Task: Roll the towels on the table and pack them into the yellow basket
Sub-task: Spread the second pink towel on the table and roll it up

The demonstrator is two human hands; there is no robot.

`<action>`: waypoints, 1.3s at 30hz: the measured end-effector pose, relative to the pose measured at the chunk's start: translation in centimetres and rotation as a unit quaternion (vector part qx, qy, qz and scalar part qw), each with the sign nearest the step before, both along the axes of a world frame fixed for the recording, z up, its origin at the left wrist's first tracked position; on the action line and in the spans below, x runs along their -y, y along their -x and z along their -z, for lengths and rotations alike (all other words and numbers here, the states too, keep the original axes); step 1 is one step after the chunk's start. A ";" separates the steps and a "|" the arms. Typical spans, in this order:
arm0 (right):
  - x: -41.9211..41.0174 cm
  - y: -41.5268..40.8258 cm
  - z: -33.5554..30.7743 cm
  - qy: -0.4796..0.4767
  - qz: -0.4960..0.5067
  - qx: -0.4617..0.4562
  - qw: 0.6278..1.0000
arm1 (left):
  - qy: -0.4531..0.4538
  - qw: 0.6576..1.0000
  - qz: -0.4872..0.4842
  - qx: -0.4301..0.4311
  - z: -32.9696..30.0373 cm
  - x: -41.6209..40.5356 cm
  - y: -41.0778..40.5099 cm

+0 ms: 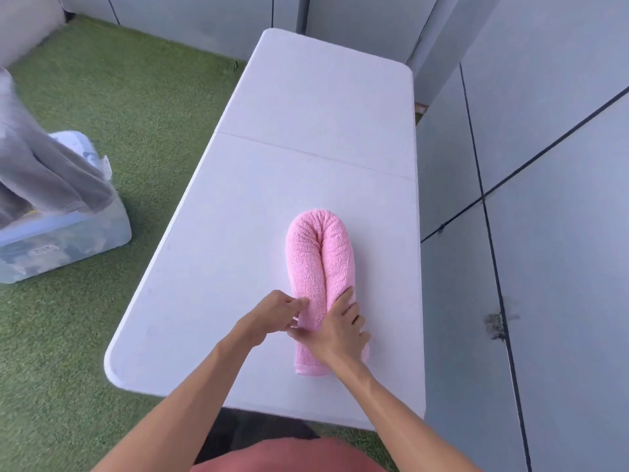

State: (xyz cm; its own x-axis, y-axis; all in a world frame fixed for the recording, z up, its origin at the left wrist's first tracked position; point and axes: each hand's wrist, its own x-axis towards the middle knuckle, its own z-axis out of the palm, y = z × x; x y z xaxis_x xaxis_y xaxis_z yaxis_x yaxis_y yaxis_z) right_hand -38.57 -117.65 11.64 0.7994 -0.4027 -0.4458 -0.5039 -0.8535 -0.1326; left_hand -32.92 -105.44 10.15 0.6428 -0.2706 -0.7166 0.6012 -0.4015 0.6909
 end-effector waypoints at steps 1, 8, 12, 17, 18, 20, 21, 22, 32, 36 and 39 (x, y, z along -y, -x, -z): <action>-0.6 -0.1 0.3 0.021 0.004 0.014 1.000 | -0.008 1.000 0.009 0.004 0.1 -0.3 -0.2; -4.8 -1.9 0.4 -0.031 -0.006 0.079 0.996 | -0.130 0.982 0.083 0.106 0.3 -6.2 -1.8; -13.9 -3.9 0.5 -0.063 -0.042 0.101 0.992 | -0.264 0.933 0.031 0.242 -0.1 -16.0 -1.9; -29.3 -7.6 0.0 -0.140 -0.091 0.094 0.981 | -0.341 0.884 -0.002 0.319 -0.1 -33.2 -2.1; -32.5 -8.4 -0.1 -0.156 -0.105 0.091 0.978 | -0.357 0.878 -0.018 0.318 -0.3 -36.8 -2.2; -38.5 -10.0 -0.3 -0.176 -0.142 0.089 0.970 | -0.394 0.864 -0.047 0.309 -0.8 -43.6 -2.3; -41.2 -10.6 -0.4 -0.184 -0.161 0.086 0.966 | -0.407 0.861 -0.063 0.298 -1.1 -46.6 -2.3; -43.8 -11.3 -0.5 -0.191 -0.181 0.081 0.961 | -0.417 0.858 -0.080 0.289 -1.3 -49.4 -2.4; -63.8 -23.0 0.2 -0.253 -0.254 0.054 0.932 | -0.451 0.833 -0.183 0.263 0.9 -68.4 -8.8; -71.4 -31.9 1.9 -0.245 -0.274 0.041 0.929 | -0.452 0.824 -0.206 0.271 2.4 -75.4 -16.5; -76.8 -39.0 3.6 -0.228 -0.292 0.018 0.929 | -0.459 0.820 -0.230 0.253 3.6 -79.9 -22.8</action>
